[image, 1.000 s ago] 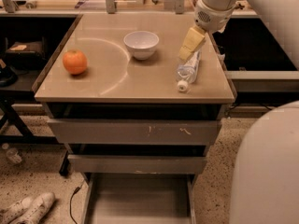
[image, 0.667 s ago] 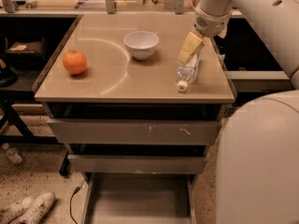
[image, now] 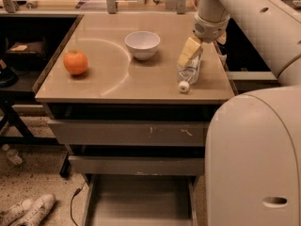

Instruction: Place blue plastic bottle into bottom drawer

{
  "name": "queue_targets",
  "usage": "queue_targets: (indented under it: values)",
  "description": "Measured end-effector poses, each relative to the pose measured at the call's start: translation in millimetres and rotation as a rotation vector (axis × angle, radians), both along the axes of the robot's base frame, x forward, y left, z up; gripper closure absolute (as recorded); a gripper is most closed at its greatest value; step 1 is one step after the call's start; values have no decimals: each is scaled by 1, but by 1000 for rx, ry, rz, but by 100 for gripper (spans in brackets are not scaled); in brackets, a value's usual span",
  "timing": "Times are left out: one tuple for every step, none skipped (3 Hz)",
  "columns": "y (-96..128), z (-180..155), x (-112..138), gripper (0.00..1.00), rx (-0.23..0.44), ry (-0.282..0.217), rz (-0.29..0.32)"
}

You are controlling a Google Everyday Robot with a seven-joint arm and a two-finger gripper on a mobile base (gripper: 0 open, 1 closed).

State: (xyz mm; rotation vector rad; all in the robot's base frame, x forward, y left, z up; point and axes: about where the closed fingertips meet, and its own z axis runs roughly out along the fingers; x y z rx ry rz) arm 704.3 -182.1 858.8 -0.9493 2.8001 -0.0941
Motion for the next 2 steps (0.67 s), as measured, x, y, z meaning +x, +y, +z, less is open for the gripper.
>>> queue_targets:
  values:
    - [5,-3,1,0,16,7,12]
    - [15,7,-14,0,43,11,52]
